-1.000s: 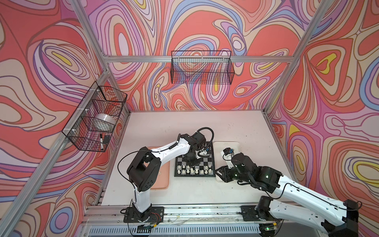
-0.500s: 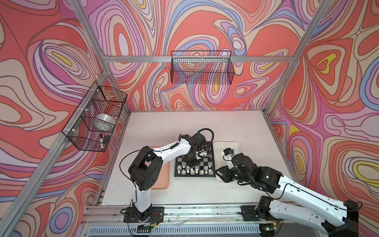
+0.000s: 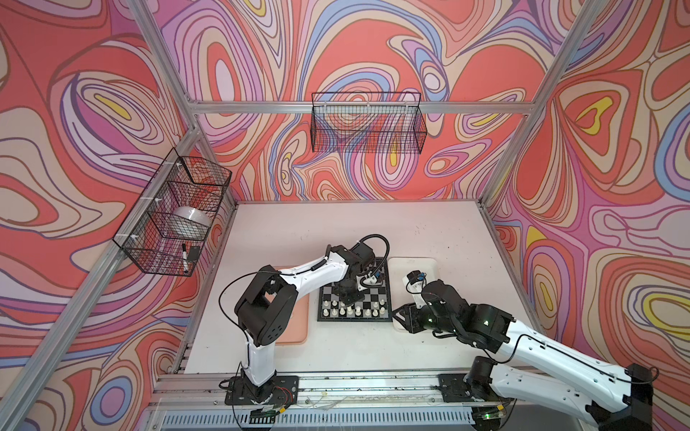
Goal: Set up the chess pieces on the board
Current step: 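Lower the white pawn onto a near-row square beside the white pawns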
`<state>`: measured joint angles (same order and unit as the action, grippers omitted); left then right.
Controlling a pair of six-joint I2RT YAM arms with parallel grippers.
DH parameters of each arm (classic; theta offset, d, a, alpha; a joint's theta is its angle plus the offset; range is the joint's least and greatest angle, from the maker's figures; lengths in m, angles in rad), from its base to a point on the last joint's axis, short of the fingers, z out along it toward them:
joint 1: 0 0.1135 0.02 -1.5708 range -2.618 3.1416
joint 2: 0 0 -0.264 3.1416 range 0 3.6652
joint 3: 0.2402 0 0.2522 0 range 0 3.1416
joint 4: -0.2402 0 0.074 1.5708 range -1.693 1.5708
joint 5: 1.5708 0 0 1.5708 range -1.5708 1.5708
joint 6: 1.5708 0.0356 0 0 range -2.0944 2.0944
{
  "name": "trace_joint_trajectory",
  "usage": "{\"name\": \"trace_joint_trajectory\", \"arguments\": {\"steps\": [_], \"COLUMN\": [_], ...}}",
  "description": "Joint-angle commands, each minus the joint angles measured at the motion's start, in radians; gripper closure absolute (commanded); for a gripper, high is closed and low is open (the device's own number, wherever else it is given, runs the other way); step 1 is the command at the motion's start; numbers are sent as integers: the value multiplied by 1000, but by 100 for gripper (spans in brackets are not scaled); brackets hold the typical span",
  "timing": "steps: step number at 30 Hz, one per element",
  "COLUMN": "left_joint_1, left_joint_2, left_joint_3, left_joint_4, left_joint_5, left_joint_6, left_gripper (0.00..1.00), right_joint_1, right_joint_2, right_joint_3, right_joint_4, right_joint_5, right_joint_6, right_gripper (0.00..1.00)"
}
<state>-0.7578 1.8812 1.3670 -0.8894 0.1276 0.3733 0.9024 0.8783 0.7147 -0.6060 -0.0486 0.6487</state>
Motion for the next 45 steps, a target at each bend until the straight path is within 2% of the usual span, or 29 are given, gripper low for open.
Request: {"name": "trace_joint_trajectory", "arguments": {"steps": [1,29,45], "left_joint_1": [-6,-9,-9], "left_joint_2": [19,-11,-23], "left_joint_3": [-11,-3,25], "left_joint_4": [-6,-23,-14], "left_joint_5": [9,4,-13], "left_joint_6": [11,18,15], "left_gripper": [90,78,74], "right_joint_1": [-3,-4,-4], "right_joint_2": [-10,-19,-25], "right_joint_3": [-9,-14,-7], "right_joint_4": [-1,-2,-12], "right_joint_5": [15,17,23], "right_joint_6": [5,3,-1], "right_gripper": [69,69,69]}}
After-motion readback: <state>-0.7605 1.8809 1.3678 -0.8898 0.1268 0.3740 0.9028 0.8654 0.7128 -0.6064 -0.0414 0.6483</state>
